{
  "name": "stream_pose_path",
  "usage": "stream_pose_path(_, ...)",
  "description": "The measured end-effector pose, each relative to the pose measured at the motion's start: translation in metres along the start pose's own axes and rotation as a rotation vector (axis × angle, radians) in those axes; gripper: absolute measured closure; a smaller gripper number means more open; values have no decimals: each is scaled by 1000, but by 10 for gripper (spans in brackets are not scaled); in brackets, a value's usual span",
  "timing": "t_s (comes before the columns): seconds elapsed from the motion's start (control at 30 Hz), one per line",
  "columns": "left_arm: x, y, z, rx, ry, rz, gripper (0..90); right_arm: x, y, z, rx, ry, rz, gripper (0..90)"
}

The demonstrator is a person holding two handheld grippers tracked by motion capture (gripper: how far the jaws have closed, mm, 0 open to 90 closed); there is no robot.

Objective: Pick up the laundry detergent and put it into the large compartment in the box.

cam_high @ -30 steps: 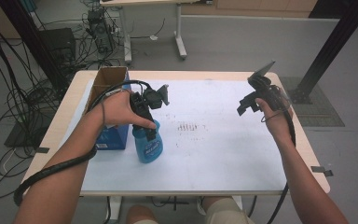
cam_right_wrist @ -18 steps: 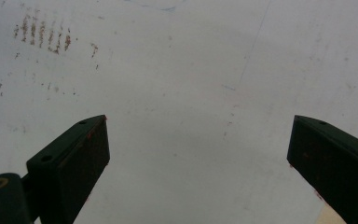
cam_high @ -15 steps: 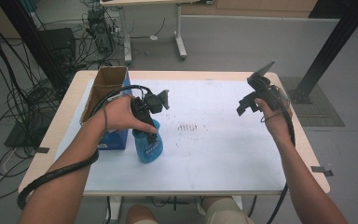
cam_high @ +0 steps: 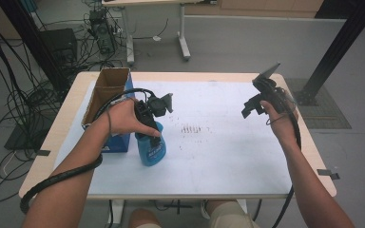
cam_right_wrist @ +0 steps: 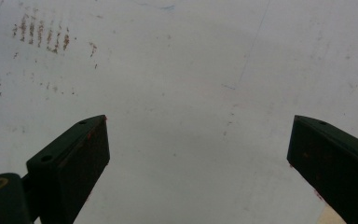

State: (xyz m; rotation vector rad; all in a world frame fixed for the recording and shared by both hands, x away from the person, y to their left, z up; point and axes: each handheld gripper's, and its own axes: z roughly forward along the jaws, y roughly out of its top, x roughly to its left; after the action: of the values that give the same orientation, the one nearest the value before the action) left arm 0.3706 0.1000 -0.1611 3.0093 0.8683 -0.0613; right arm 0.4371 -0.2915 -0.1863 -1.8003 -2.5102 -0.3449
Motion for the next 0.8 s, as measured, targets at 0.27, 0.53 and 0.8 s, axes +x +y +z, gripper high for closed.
stream_pose_path(0.27,0,1,2,9,7,-6,69,-2,0,0,0,1,2,57)
stream_pose_path(0.53,0,1,4,7,14,-17,69,-1,0,1,3,1,1,57)
stream_pose_path(0.8,0,1,4,6,15,-19,69,-2,0,0,3,1,5,57)
